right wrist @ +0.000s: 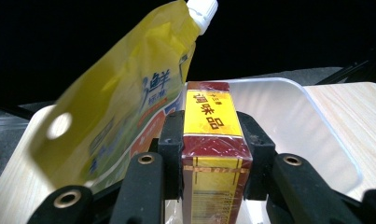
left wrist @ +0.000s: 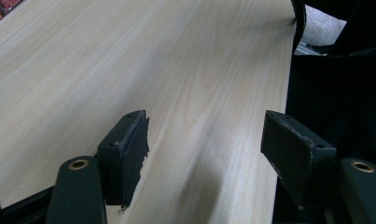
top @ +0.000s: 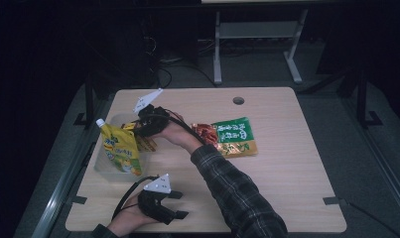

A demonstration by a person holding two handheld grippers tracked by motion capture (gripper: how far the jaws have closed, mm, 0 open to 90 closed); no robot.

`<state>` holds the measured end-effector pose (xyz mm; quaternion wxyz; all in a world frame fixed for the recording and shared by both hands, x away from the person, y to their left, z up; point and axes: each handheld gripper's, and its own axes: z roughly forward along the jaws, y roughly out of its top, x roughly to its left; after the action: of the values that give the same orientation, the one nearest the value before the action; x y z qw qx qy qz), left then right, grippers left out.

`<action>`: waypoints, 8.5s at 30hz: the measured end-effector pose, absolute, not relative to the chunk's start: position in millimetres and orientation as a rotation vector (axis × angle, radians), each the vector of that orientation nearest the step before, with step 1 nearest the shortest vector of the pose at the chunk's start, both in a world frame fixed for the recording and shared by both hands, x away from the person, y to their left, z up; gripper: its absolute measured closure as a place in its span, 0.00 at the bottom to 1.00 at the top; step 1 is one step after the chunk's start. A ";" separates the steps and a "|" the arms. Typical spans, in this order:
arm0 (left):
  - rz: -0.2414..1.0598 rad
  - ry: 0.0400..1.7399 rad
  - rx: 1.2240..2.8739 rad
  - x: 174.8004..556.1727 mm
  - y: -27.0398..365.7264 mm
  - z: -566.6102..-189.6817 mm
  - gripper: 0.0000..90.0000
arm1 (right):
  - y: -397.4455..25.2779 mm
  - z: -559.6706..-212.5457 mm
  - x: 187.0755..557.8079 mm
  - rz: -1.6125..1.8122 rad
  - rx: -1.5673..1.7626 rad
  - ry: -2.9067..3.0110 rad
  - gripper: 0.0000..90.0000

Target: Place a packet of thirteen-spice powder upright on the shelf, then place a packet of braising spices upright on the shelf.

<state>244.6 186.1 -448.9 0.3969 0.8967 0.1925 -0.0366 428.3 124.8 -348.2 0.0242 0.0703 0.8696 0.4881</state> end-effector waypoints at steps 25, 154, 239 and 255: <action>-0.116 0.486 2.283 244.8 183.4 -453.0 0.35 | 178.2 -365.8 432.5 1.524 0.165 2.700 0.73; 0.138 0.632 2.192 255.2 201.9 -443.8 0.35 | -73.2 -463.4 327.8 1.260 0.772 2.585 0.80; 0.114 0.415 2.442 323.1 80.3 -460.1 0.56 | -212.3 -450.3 253.4 1.171 1.150 2.358 0.15; 0.086 0.474 2.403 325.9 82.1 -459.2 0.99 | -219.6 -445.1 256.8 1.145 1.202 2.324 0.15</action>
<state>325.9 82.1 -459.2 0.3386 0.9225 0.1822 0.0329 256.8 -219.6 -445.1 0.1421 0.4167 0.8055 0.3967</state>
